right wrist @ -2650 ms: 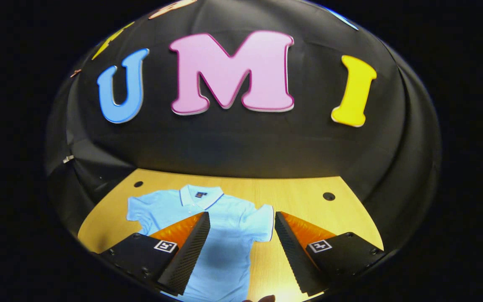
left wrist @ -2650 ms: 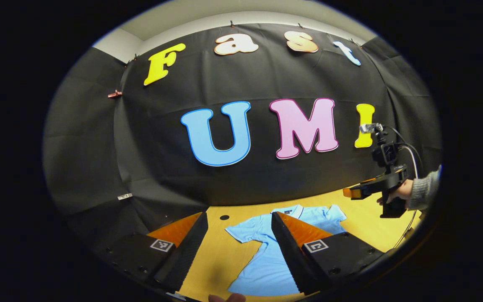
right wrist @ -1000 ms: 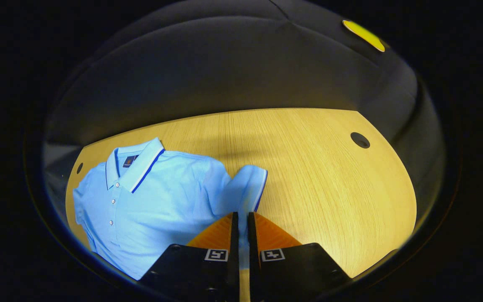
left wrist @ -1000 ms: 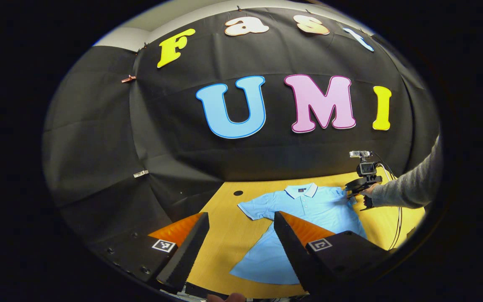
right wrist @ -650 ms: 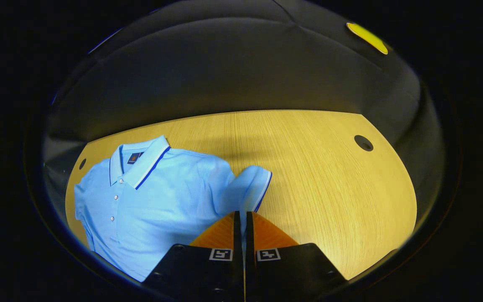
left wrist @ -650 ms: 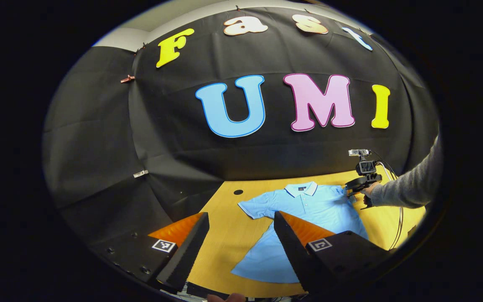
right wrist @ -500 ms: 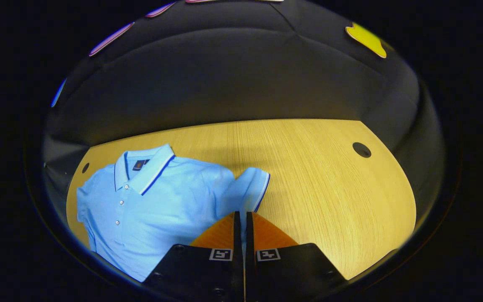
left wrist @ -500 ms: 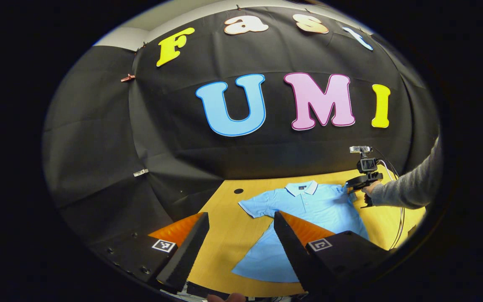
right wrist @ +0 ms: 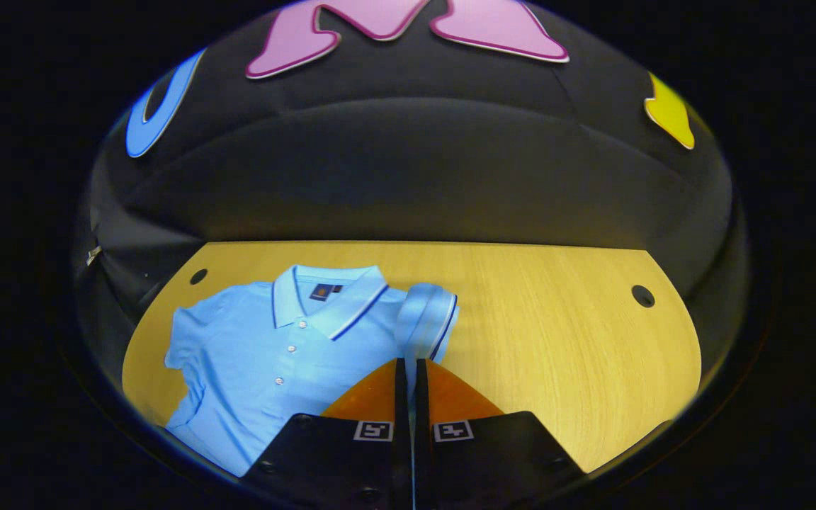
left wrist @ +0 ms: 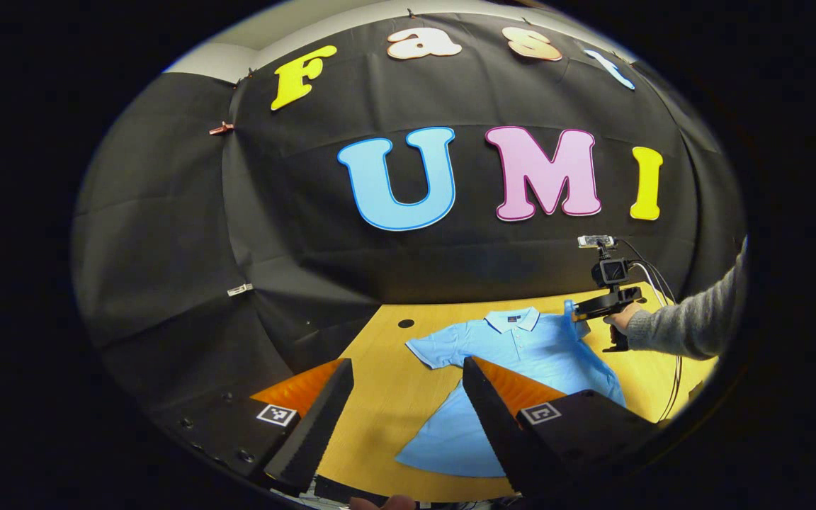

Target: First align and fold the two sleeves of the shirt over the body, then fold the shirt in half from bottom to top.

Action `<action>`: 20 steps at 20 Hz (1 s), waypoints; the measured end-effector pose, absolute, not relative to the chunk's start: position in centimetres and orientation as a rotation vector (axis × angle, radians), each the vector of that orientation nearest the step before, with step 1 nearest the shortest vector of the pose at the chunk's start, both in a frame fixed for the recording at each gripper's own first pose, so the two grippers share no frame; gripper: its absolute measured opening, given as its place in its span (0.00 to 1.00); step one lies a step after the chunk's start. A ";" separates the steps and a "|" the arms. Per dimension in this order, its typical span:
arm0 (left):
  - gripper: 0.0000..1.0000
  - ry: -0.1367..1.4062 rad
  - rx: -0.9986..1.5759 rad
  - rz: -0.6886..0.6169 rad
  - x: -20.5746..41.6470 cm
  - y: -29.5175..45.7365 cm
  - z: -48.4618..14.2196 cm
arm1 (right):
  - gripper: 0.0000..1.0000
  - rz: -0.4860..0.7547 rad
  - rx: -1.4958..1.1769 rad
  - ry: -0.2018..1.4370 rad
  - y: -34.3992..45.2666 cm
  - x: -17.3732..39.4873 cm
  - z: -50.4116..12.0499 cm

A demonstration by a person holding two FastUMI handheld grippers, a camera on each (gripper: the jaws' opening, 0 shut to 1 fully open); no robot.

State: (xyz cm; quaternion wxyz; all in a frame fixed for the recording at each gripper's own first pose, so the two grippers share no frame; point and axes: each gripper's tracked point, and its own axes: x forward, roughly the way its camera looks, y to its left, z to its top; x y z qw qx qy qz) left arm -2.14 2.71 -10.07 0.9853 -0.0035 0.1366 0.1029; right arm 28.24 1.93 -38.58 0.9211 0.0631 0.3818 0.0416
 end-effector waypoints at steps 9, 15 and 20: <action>0.99 0.292 -0.038 0.246 -4.0 4.7 -10.6 | 0.06 0.333 0.040 0.814 13.1 25.3 -39.0; 0.99 0.304 -0.053 0.281 -5.1 5.9 -11.5 | 0.06 0.426 -0.033 0.871 17.1 23.1 -41.1; 0.99 0.315 -0.064 0.293 -5.0 6.3 -11.9 | 0.06 0.453 -0.097 0.890 18.2 22.3 -42.5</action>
